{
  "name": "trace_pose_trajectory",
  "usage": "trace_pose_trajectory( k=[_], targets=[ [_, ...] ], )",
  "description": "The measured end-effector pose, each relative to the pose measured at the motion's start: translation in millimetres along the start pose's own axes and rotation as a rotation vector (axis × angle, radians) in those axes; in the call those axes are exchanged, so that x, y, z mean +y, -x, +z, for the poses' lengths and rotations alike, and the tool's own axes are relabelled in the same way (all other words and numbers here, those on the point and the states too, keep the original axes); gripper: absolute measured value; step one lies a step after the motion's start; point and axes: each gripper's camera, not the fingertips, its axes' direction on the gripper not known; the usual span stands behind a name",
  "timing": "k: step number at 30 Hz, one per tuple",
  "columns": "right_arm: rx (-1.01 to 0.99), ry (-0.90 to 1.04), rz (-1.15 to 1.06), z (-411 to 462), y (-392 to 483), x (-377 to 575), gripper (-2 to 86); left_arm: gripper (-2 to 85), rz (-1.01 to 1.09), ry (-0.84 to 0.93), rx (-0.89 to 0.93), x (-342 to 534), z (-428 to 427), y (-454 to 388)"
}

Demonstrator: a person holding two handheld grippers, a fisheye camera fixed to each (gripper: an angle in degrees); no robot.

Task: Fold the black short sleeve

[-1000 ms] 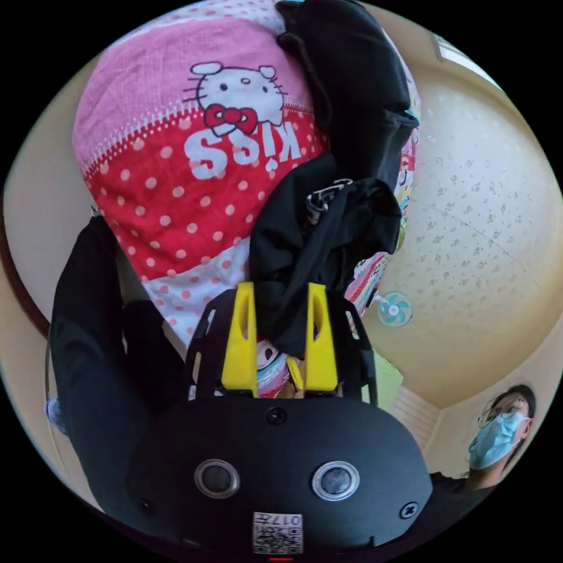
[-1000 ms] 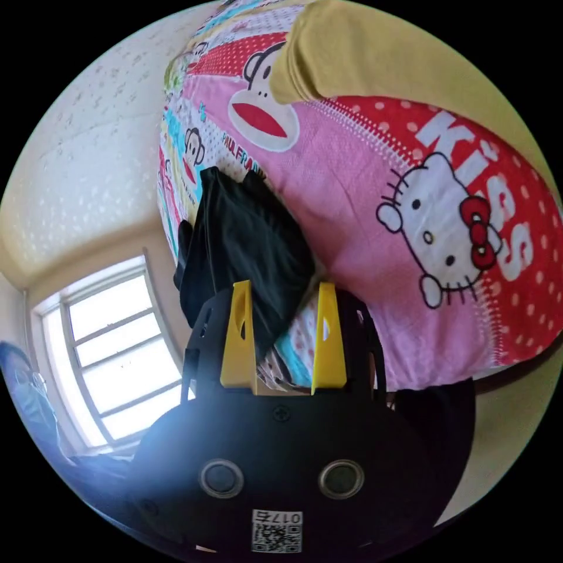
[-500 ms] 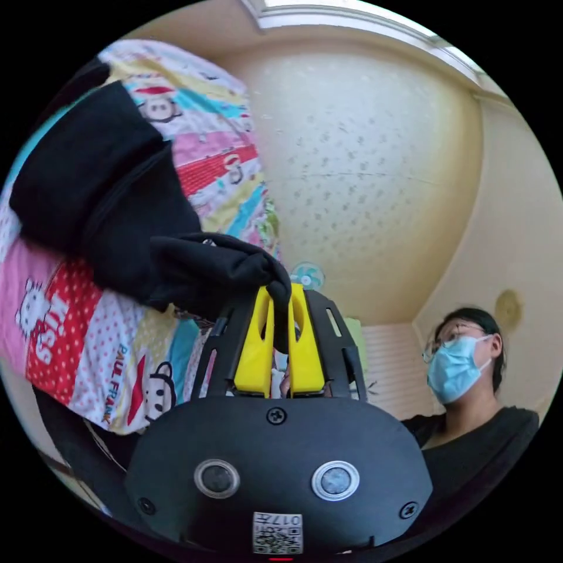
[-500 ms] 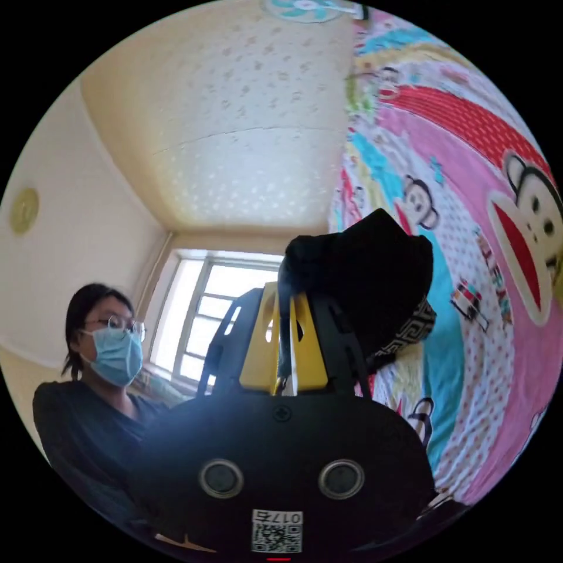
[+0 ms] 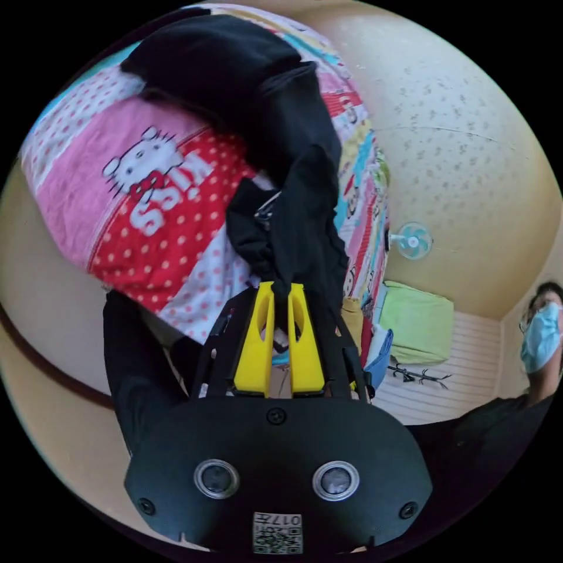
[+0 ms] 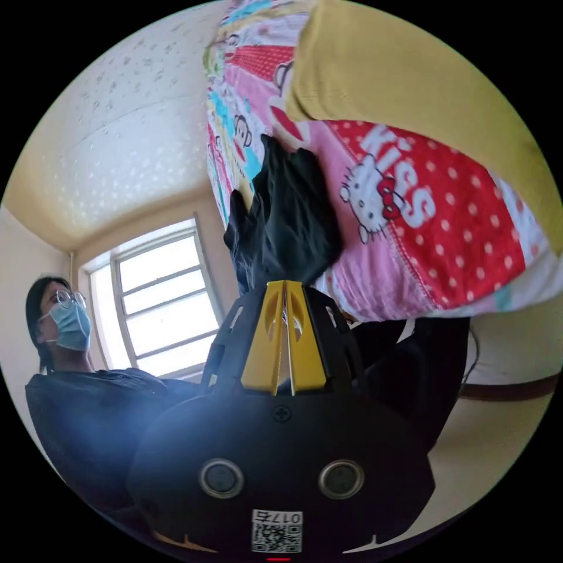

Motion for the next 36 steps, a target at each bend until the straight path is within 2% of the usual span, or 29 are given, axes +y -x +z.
trace_pose_trajectory(
  k=[4, 7, 9, 12, 15, 19, 23, 25, 26, 28, 29, 31, 36],
  targets=[
    [-0.069, -0.009, -0.007, -7, 3, -6, 0.6, 4.1, 0.319, 0.003, -0.086, -17, 24, -99],
    [-0.08, 0.019, -0.031, -10, 10, -12, 0.6, 4.1, 0.647, 0.104, -0.103, -2, 87, -197],
    [-0.059, 0.033, -0.044, -15, 11, -13, 0.7, 4.2, 0.857, 0.245, -0.144, 34, 164, -255],
    [-0.017, 0.043, -0.016, -28, 2, -9, 1.0, 6.4, 1.008, 0.481, -0.174, 87, 257, -290],
    [-0.026, 0.036, 0.053, -45, -17, 0, 2.0, 8.5, 1.075, 0.562, -0.184, 120, 289, -291],
    [-0.101, 0.006, 0.136, -59, -41, 9, 5.4, 9.0, 0.873, 0.42, -0.172, 95, 264, -249],
    [-0.196, -0.03, 0.156, -56, -48, 7, 8.9, 13.6, 0.37, 0.267, -0.259, 27, 247, -147],
    [-0.25, -0.044, 0.163, -44, -48, 1, 11.8, 14.1, 0.206, 0.307, -0.211, 9, 261, -108],
    [-0.261, -0.048, 0.167, -40, -48, 0, 12.6, 13.4, 0.127, 0.378, -0.103, 3, 280, -88],
    [-0.289, -0.099, 0.183, -25, -48, -7, 16.0, 10.9, 0.007, 0.46, 0.035, 3, 303, -66],
    [-0.292, -0.108, 0.189, -20, -48, -9, 16.8, 6.4, -0.066, 0.474, 0.094, 5, 308, -57],
    [-0.316, -0.092, 0.224, 9, -50, -23, 18.4, 2.2, -0.115, 0.475, 0.152, 6, 304, -56],
    [-0.522, -0.17, 0.279, 64, -40, -54, 17.9, -0.6, 0.012, 0.472, 0.171, 5, 254, -123]
  ],
)
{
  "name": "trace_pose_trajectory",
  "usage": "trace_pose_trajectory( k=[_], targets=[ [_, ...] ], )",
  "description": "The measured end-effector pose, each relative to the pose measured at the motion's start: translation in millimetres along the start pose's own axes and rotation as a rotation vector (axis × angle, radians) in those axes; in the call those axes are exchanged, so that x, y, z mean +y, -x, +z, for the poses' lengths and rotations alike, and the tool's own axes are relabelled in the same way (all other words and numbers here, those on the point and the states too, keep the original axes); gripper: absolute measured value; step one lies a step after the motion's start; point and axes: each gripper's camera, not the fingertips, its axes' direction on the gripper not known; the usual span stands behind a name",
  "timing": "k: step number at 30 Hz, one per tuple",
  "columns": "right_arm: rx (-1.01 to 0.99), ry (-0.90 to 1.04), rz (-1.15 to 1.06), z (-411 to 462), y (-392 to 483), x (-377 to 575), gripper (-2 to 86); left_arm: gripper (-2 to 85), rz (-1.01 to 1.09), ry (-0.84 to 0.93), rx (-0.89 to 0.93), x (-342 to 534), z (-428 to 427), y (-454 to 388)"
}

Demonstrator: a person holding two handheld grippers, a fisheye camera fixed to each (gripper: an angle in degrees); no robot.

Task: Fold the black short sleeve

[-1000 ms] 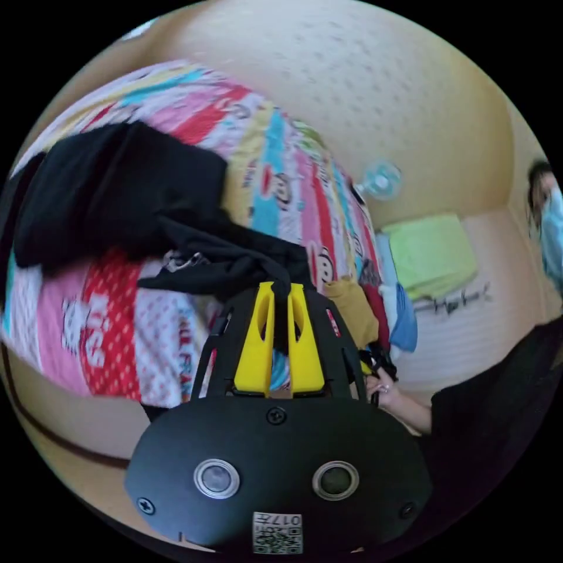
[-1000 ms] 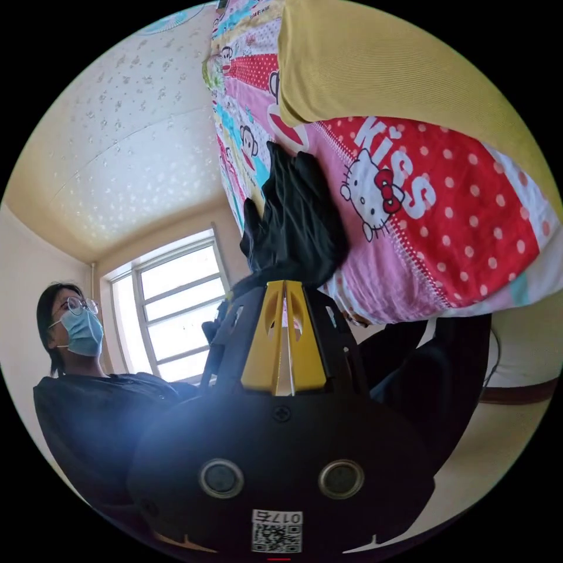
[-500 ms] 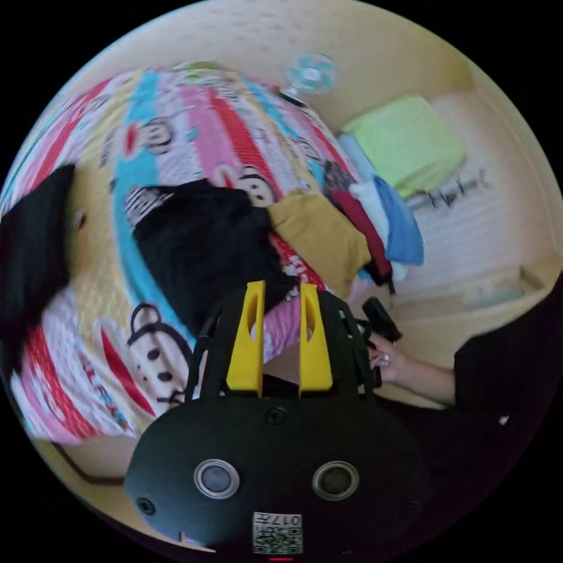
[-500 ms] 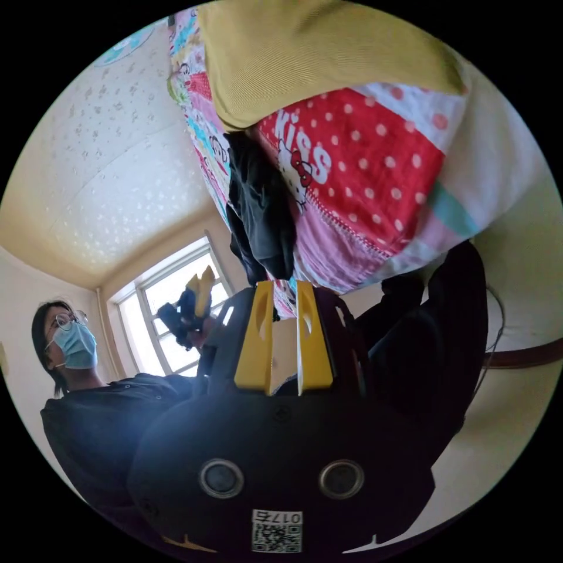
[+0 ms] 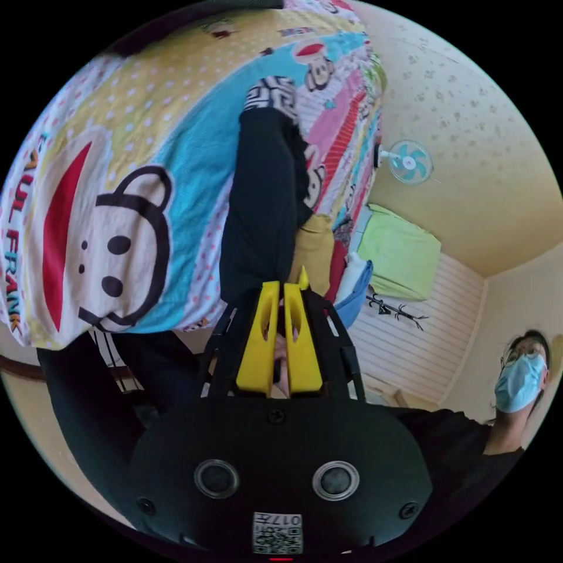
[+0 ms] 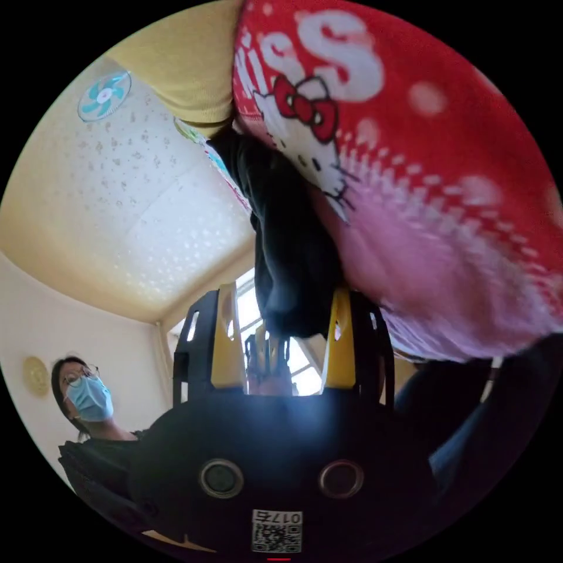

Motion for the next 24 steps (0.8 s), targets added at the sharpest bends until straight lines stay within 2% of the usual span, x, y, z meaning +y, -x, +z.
trace_pose_trajectory(
  k=[2, 4, 10, 14, 17, 19, 21, 22, 24],
  targets=[
    [-0.077, -0.029, 0.006, 20, 8, -5, 12.7, -0.7, 0.044, 0.009, -0.041, 5, -9, -31],
    [-0.187, 0.0, -0.096, 44, 43, -6, 5.3, -0.8, 0.107, -0.011, -0.049, 8, -20, -66],
    [-0.179, 0.178, -0.481, 68, 180, 12, 2.5, -0.7, 0.42, 0.006, 0.068, 16, -26, -207],
    [-0.138, 0.216, -0.62, 45, 231, 22, 2.6, 0.3, 0.614, 0.131, 0.043, 37, 21, -288],
    [0.05, 0.116, -0.606, 0, 229, 21, 3.4, 3.3, 0.627, 0.28, -0.038, 49, 75, -301],
    [0.36, -0.013, -0.566, -48, 207, 24, 4.6, 4.1, 0.65, 0.465, -0.059, 56, 109, -294],
    [0.622, -0.088, -0.472, -82, 181, 32, 5.5, 4.3, 0.57, 0.609, -0.187, 62, 124, -268],
    [0.753, -0.125, -0.4, -99, 163, 43, 5.5, 4.4, 0.553, 0.614, -0.217, 62, 120, -261],
    [0.869, -0.158, -0.326, -112, 139, 67, 4.4, 4.4, 0.471, 0.577, -0.318, 57, 87, -232]
  ],
)
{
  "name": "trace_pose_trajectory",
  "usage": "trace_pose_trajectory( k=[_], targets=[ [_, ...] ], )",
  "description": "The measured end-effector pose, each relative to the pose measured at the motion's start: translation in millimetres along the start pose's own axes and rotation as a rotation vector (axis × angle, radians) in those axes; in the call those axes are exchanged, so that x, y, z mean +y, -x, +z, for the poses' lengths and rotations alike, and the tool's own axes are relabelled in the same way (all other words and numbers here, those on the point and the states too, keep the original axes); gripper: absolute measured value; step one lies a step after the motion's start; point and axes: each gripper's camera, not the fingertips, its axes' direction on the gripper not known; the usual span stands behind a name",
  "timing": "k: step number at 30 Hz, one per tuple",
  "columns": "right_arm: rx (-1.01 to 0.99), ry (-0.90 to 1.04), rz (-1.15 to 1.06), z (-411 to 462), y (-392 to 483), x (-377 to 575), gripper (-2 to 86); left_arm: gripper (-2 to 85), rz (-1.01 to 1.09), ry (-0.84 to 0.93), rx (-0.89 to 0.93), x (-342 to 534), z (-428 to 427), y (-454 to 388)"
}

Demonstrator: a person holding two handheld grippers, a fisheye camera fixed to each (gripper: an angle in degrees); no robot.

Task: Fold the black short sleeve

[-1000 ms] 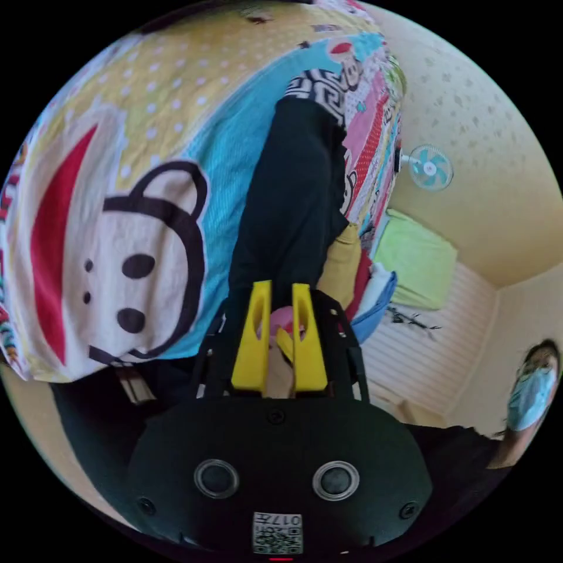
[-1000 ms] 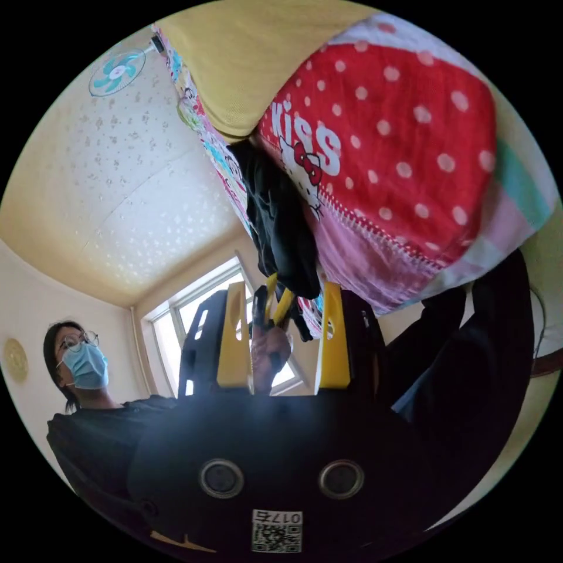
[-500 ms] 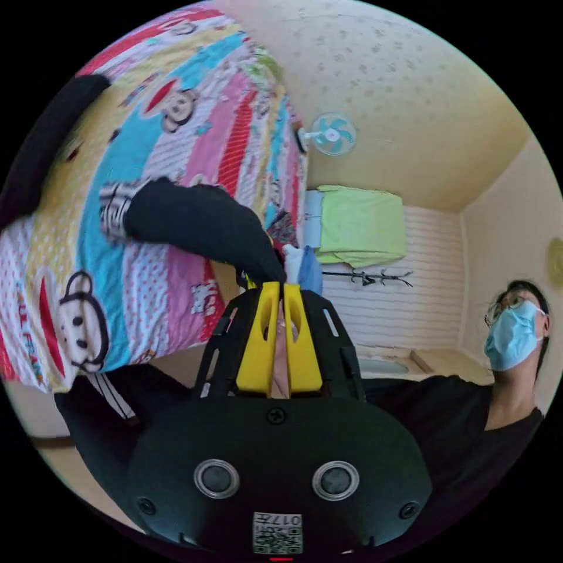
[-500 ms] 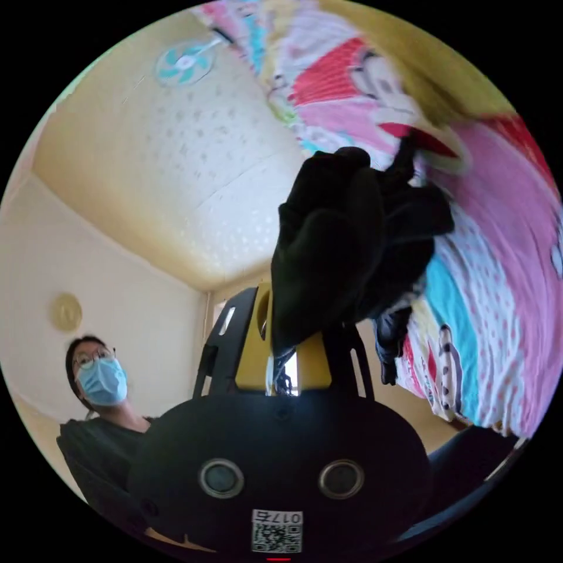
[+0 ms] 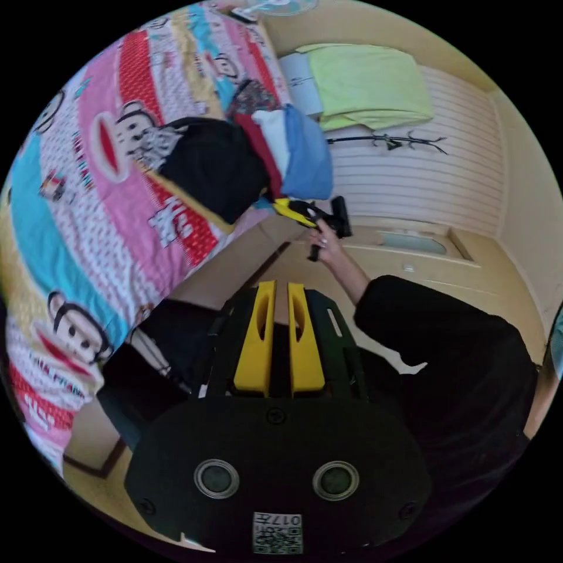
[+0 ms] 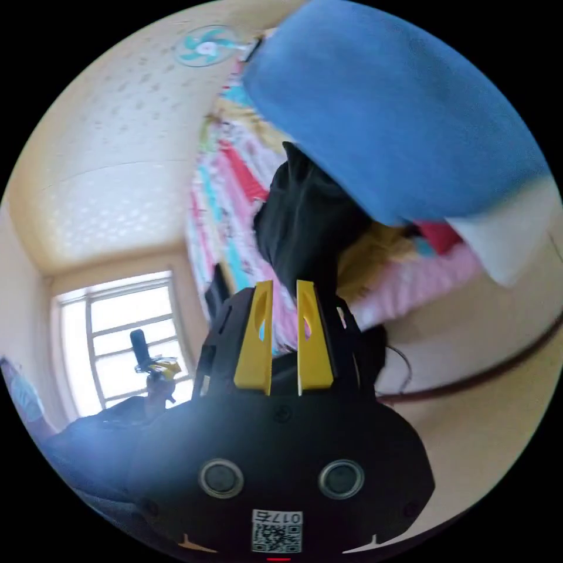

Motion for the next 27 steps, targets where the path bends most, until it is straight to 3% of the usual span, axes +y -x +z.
trace_pose_trajectory(
  k=[5, 8, 11, 14, 19, 21, 25, 27],
  targets=[
    [0.2, 0.063, 0.012, 58, 16, 68, 1.4, 4.0, -0.272, -0.116, -0.079, 69, -69, 71],
    [0.267, 0.14, -0.107, 128, 73, 82, 0.7, 3.8, -0.402, -0.193, -0.144, 109, -115, 98],
    [0.179, 0.178, -0.343, 195, 168, 89, 0.4, 4.2, -0.51, -0.222, -0.256, 137, -156, 125],
    [0.166, 0.15, -0.614, 239, 283, 107, 0.4, 8.3, -0.502, -0.3, -0.255, 157, -196, 152],
    [0.247, -0.2, -1.088, 254, 446, 194, 0.3, 8.8, -0.547, -0.44, -0.284, 182, -259, 196],
    [0.296, -0.304, -1.163, 265, 467, 214, 0.3, 8.9, -0.517, -0.495, -0.334, 179, -286, 228],
    [0.355, -0.195, -1.064, 294, 493, 223, 0.3, 10.1, -0.567, -0.51, -0.387, 166, -321, 292],
    [0.326, -0.242, -1.063, 294, 504, 240, 0.3, 10.6, -0.574, -0.522, -0.371, 157, -335, 325]
  ],
)
